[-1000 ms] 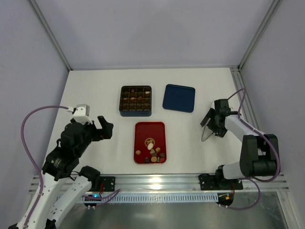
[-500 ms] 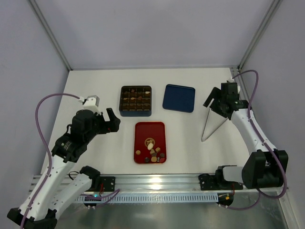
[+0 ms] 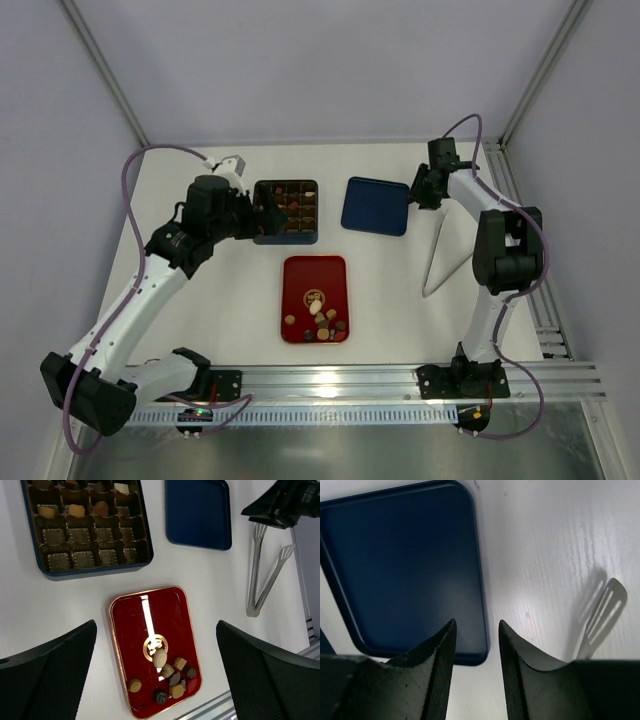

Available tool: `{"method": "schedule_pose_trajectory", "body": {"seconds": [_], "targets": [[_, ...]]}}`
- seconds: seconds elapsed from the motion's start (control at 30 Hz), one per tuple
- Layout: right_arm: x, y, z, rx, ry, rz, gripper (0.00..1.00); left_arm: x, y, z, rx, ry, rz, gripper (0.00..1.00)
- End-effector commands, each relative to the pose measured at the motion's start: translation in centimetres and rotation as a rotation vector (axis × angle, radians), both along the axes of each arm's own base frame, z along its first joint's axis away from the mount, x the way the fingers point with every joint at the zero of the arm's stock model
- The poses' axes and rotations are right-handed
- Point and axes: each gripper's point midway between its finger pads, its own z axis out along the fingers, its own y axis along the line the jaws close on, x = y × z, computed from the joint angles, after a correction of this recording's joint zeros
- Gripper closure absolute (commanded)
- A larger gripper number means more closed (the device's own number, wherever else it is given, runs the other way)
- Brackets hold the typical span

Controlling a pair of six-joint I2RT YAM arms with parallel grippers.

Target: Pack the chocolate

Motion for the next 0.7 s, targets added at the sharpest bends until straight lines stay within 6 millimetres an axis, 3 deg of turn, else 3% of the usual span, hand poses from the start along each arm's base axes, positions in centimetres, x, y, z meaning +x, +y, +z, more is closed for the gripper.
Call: {"method": "schedule_pose_trajectory", "body": {"seconds": [0.0, 0.07, 0.1, 0.2, 0.23, 0.27, 0.33, 0.4, 0.43, 0.53, 0.57, 0.63, 0.67], "targets": [[2.1, 1.1, 0.4, 0.010, -0.015, 0.042, 0.59, 1.6, -2.8, 2.4, -0.086, -0.036, -0.064, 0.00], [2.5, 1.5, -1.0, -0.003, 0.019, 0.048, 0.60, 2.7, -3.9, 3.3, -0.100, -0.045, -0.084, 0.00], [3.0, 1.5, -0.7, -0.011, 0.011, 0.049, 0.60, 3.3, -4.6, 2.5, -0.099, -0.018, -0.102, 0.00], [3.3, 1.7, -1.3, -0.026, 0.039, 0.052, 0.64, 5.1, -6.1, 3.3, -0.120, -0.029, -0.128, 0.00], [3.5, 1.0, -1.5, -0.063, 0.039, 0.032, 0.66, 6.0, -6.9, 2.2, -0.117, -0.002, -0.141, 0.00], [3.7, 1.3, -1.4, -0.067, 0.034, 0.037, 0.66, 6.7, -7.4, 3.0, -0.127, -0.014, -0.152, 0.00], [3.5, 1.4, -2.1, -0.083, 0.057, 0.040, 0.66, 8.1, -8.7, 1.4, -0.130, 0.025, -0.178, 0.00], [3.5, 1.2, -2.5, -0.102, 0.069, 0.037, 0.67, 9.4, -9.7, 1.6, -0.142, 0.021, -0.195, 0.00], [3.5, 1.1, -2.8, -0.103, 0.076, 0.036, 0.68, 10.2, -10.5, 0.3, -0.144, 0.048, -0.214, 0.00], [3.2, 1.0, -3.5, -0.119, 0.099, 0.037, 0.68, 11.7, -12.1, 0.8, -0.180, 0.037, -0.250, 0.00], [3.1, 1.0, -3.7, -0.124, 0.107, 0.039, 0.68, 12.1, -12.8, -0.3, -0.185, 0.064, -0.270, 0.00], [2.8, 0.5, -4.1, -0.148, 0.119, 0.036, 0.68, 13.1, -13.7, 0.0, -0.203, 0.058, -0.286, 0.00], [2.6, 0.5, -4.5, -0.150, 0.126, 0.039, 0.69, 13.4, -14.2, -1.1, -0.205, 0.083, -0.300, 0.00]]}}
